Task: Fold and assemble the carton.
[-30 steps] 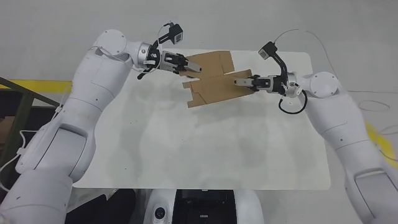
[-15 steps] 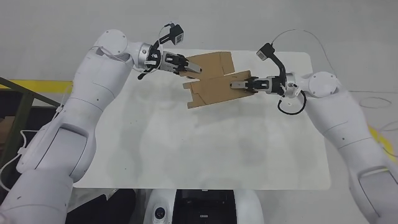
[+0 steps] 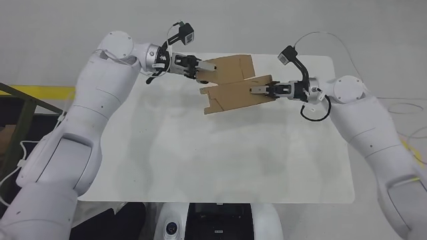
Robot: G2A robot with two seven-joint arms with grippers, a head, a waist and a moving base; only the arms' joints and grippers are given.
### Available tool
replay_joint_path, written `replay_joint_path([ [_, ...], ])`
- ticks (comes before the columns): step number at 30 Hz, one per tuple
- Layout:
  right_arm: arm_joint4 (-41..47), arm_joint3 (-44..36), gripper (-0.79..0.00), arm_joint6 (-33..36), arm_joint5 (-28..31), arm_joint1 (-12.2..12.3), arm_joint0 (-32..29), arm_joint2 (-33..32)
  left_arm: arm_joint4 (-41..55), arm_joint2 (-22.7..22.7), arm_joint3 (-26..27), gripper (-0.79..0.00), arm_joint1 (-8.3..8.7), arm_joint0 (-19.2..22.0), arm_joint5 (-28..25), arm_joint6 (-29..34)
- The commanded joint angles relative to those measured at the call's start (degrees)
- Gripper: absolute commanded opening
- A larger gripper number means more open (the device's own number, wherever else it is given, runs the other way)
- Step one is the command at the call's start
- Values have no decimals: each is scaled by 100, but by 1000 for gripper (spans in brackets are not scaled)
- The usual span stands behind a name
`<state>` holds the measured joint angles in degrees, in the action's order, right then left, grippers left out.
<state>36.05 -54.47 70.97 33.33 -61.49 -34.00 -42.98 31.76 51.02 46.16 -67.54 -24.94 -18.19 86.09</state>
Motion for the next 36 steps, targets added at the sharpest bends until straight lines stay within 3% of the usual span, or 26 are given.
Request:
replay_joint_path([
  [1, 10, 35, -785, -13, 13, 8, 9, 6, 2, 66, 57, 0, 33, -36, -3, -3],
  [24, -133, 444, -785, -55, 55, -100, 184, 265, -10, 544, 919, 0, 260, -390, 213, 97],
  [36, -75, 431, -785, -44, 43, -174, 191, 357, -91, 495, 1003, 0, 237, -381, 351, -150],
])
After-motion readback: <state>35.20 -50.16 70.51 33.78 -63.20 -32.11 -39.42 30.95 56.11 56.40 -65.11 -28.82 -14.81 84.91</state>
